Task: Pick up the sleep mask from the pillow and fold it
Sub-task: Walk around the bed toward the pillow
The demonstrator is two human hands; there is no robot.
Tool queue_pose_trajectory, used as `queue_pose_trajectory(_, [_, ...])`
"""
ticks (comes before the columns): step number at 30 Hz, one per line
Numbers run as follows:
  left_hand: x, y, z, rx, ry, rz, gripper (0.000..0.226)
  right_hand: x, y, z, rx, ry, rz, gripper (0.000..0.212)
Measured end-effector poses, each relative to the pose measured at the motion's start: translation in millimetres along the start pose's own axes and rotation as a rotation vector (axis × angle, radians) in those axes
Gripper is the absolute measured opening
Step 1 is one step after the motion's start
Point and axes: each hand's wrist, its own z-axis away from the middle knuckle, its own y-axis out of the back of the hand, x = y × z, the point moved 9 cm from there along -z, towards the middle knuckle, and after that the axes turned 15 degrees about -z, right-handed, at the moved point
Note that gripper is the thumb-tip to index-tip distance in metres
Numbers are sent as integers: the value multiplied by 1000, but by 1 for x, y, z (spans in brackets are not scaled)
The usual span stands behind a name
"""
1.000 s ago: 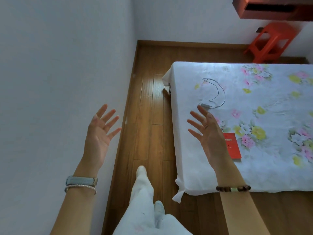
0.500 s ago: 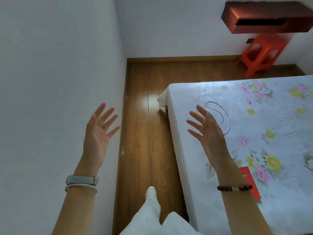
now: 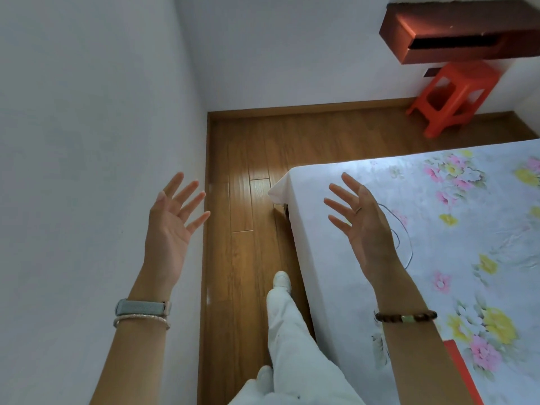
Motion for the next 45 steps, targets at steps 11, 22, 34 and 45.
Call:
queue_pose_trajectory(11, [20,-38,-185,26,-32,-15,58,-23,-9,-194,-11,-1,-9,38])
queue_pose_trajectory(22, [33,-64,-337,-8,-21,4,60,-52,-16,-329,50,2,41,36])
queue_pose_trajectory(34, [46,-66,-537,-109,-28,-26,60,-55,-57,-486,171,20,18,43])
queue_pose_trajectory(45, [60,-62,-681,-225,-16,-29,58,-53,-102,-598,235,32,-38,44])
